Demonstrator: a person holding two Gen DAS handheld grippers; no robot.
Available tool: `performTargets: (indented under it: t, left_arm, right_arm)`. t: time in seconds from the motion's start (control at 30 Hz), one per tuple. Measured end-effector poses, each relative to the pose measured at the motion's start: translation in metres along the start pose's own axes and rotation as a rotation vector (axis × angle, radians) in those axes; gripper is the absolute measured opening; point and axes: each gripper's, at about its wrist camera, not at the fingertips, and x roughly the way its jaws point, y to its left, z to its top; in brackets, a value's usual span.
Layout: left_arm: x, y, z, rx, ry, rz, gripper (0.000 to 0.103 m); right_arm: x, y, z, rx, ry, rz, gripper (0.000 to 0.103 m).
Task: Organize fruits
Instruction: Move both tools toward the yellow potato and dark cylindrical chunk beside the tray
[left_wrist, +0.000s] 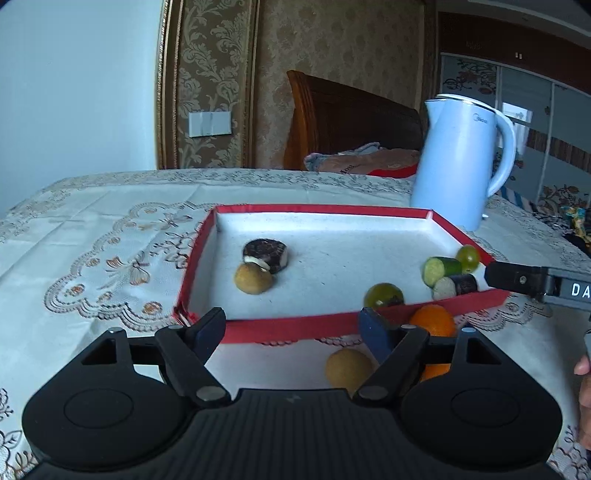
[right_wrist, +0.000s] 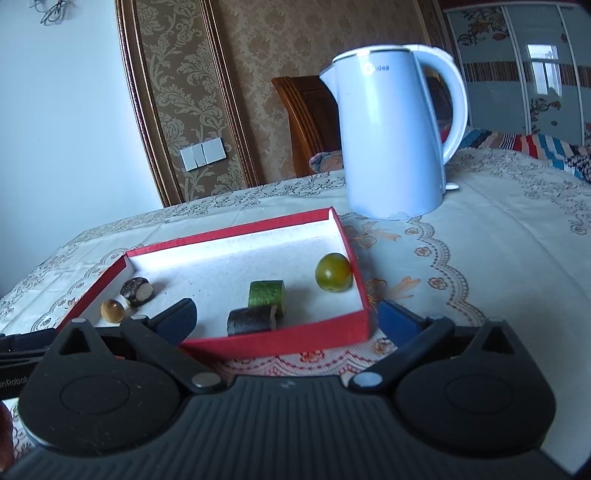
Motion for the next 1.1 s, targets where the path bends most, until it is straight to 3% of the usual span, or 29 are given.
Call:
performTargets:
  t: [0.23,0.47,0.67,0.93,1.1]
  left_arm:
    - [0.005,-0.009,-0.006,0.049,0.04,-0.02,0.079]
    - [0.018,-0.014,-0.008,0.071,0.105,0.007,0.08]
    - [0.024,0.003,-0.006,-0.009,0.137,0.086,0.081]
    - [0.024,0.007,-0.006,-0.023,0.145,0.09,0.081]
    - [0.024,0.007,-0.005,-0.023,0.145,0.089,0.081]
  right_arm:
    - [-0.017,0.002,-0.012,-0.037,-0.019,0.013,0.103]
    - [-0.016,-0.001,-0.015,-0.017,0.018,0.014,0.103]
    - [-0.025,-0.003,-0.021,-0.032,0.059,0.015,0.103]
    - [-0.015,0.021,-0.026,-0.181,0.145,0.018,0.103]
    - [-0.008,0.032,-0.025,-0.214,0.155,-0.009,0.103]
